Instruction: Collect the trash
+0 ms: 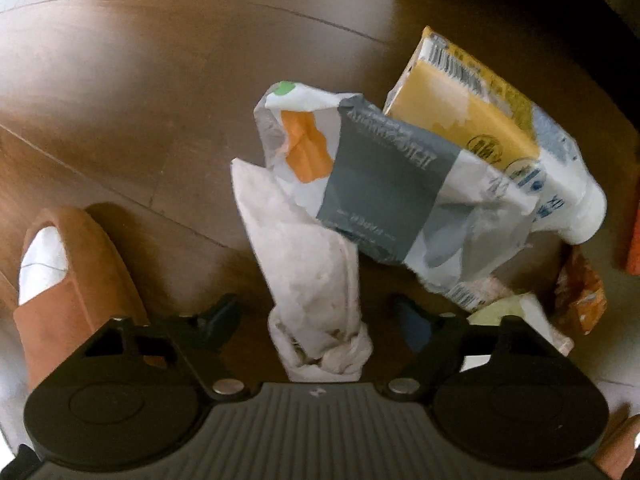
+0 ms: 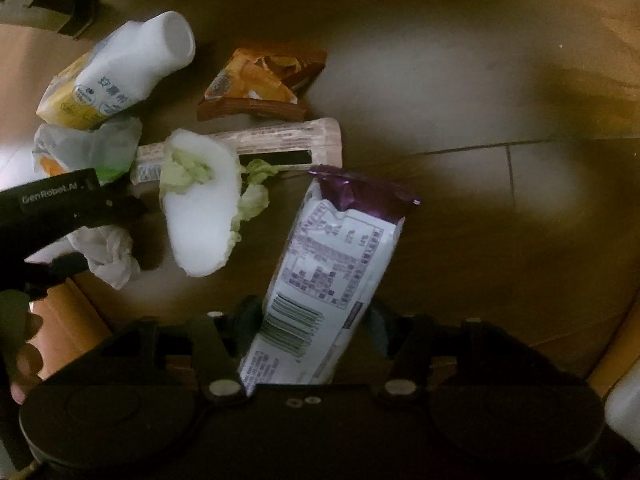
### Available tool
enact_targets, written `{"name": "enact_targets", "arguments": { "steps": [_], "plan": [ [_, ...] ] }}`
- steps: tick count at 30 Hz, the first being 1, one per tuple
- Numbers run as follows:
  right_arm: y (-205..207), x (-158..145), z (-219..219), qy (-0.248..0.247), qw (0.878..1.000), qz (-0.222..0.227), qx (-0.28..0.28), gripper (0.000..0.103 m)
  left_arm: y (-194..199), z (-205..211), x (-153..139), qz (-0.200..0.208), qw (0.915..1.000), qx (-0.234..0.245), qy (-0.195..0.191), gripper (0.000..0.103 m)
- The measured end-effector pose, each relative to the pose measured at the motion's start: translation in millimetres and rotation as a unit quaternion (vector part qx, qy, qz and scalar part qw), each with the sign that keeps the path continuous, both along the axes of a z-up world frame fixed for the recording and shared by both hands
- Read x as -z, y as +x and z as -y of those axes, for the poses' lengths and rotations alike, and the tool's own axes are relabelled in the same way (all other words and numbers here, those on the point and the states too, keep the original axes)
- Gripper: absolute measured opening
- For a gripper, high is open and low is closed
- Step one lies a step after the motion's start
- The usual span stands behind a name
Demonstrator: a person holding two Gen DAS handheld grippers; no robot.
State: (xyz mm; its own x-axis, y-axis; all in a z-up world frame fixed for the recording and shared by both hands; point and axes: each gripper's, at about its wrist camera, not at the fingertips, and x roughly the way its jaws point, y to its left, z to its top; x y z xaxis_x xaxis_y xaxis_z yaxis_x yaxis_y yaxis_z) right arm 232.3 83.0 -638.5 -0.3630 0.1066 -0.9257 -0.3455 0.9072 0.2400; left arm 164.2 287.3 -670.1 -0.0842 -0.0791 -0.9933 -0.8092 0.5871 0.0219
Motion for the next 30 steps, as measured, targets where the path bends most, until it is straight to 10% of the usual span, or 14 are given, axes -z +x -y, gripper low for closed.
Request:
{"name": "enact_targets", "arguments": {
  "steps": [7,17,30],
  "plan": [
    [-3,-23,7,0.003,1.0,0.02,-0.022,0.047,9,8,-8,0.008,0.9999,-0.009,-0.012,0.029],
    [-1,-79,19,0.01,0.997,0.06,-0.04,0.046,20,20,-55,0.001,0.9999,-0.008,-0.014,0.026],
    [16,-210,42,0.064,0.983,0.157,-0.065,0.046,30,52,-184,0.088,0.9956,0.029,0.013,0.026]
  ]
}}
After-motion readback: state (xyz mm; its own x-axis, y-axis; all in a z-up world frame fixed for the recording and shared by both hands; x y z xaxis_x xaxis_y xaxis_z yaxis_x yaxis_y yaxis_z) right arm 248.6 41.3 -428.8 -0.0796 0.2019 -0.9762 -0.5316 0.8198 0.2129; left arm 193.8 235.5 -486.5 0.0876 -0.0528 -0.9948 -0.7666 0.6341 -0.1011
